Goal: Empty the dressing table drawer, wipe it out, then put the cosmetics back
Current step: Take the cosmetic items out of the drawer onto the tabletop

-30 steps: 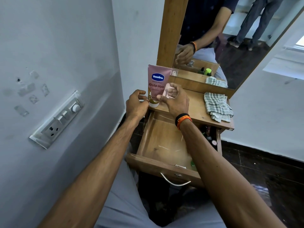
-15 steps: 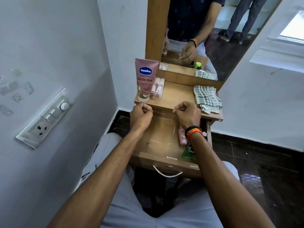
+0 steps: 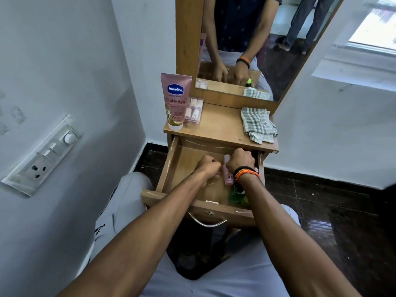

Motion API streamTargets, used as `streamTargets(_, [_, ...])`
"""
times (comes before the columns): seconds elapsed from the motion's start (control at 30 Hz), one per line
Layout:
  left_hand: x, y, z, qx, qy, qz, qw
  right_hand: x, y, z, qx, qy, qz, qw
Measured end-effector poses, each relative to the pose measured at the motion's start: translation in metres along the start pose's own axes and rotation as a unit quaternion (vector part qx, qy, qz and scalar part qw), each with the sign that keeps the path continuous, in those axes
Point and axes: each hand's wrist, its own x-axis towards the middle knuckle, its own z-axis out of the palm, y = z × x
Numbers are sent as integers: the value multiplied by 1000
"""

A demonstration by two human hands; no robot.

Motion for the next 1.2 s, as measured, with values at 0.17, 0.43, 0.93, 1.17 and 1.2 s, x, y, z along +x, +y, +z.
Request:
streamTargets(0.17, [3, 1, 9, -28, -8, -29, 999, 5, 2, 4, -10, -37, -2, 999])
streamTargets(0.43, [1, 2, 14, -96, -18, -74, 992, 14, 0, 8, 12, -66, 24, 997])
streamTargets(0.93, [-12, -9, -33, -131, 11, -24, 991, 14, -1, 6, 206, -188, 87, 956])
streamTargets(1.17, [-34, -8, -51, -168, 71, 70, 981, 1, -10, 6, 292, -196, -8, 936])
streamTargets(1.2, [-36, -6, -54, -177, 74, 85, 978, 0, -12, 5, 296, -191, -28, 935])
